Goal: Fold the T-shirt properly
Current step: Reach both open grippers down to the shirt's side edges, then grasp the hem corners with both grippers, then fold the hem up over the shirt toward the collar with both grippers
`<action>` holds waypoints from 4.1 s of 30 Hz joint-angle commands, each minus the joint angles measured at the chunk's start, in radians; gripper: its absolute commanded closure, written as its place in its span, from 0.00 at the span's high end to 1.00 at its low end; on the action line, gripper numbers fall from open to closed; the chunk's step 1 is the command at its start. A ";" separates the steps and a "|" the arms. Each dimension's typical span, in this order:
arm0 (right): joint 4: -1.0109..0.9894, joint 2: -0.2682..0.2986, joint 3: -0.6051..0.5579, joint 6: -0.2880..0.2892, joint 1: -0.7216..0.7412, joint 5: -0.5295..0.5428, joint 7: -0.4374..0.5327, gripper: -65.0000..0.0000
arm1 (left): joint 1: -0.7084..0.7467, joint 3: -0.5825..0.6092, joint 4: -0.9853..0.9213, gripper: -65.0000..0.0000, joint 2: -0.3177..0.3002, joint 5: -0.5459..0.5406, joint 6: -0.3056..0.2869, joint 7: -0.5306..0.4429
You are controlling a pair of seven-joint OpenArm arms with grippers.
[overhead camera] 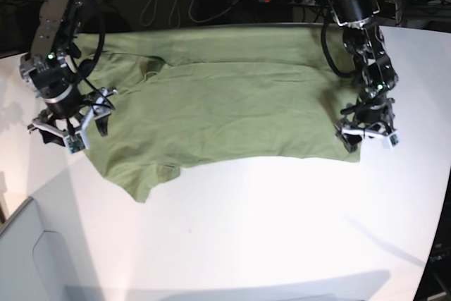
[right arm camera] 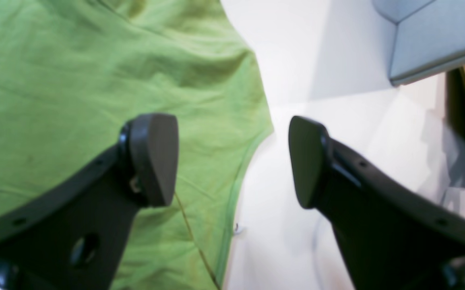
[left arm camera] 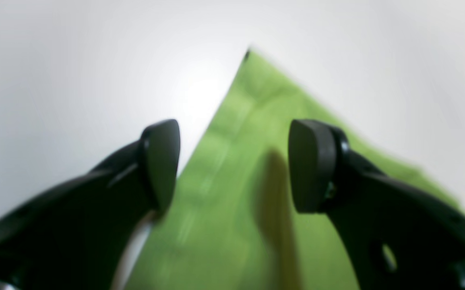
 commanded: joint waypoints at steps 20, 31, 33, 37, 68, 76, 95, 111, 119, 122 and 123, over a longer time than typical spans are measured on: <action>0.015 0.011 0.004 0.009 0.016 0.006 0.021 0.64 | -0.169 0.092 -0.219 0.62 -0.062 -0.003 -0.003 -0.112; 0.015 0.011 0.004 0.009 0.043 0.006 0.019 0.64 | -0.168 0.095 -0.222 0.35 -0.072 -0.003 -0.003 -0.114; 0.015 0.011 0.002 0.009 0.045 0.006 0.021 0.64 | -0.168 0.095 -0.222 0.22 -0.072 -0.003 -0.003 -0.114; -0.005 0.011 0.001 0.009 0.046 0.006 0.022 0.64 | -0.168 0.095 -0.222 0.13 -0.072 -0.003 -0.003 -0.114; -1.216 0.035 -0.133 0.005 0.702 0.005 0.394 0.64 | -0.127 0.093 -0.209 0.00 -0.073 -0.003 -0.001 -0.106; -1.288 0.045 -0.134 0.005 0.700 0.005 0.460 0.59 | -0.125 0.093 -0.209 0.00 -0.073 -0.003 -0.001 -0.111; -0.964 0.048 -0.188 0.005 0.554 0.006 0.453 0.00 | -0.067 0.093 -0.070 0.00 -0.072 -0.003 -0.001 -0.106; -0.605 0.040 -0.122 0.005 0.307 0.006 0.463 0.00 | 0.079 0.089 0.150 0.00 -0.064 -0.014 -0.001 -0.106; -0.498 0.042 -0.114 0.005 0.203 0.006 0.463 0.00 | 0.150 0.087 0.229 0.00 -0.062 -0.014 -0.003 -0.114; -0.475 0.035 -0.078 0.005 0.169 0.006 0.463 0.00 | 0.165 0.087 0.247 0.00 -0.058 -0.014 -0.006 -0.114; -0.473 0.034 -0.067 0.005 0.160 0.006 0.463 0.00 | 0.180 0.087 0.249 0.00 -0.050 -0.014 -0.006 -0.114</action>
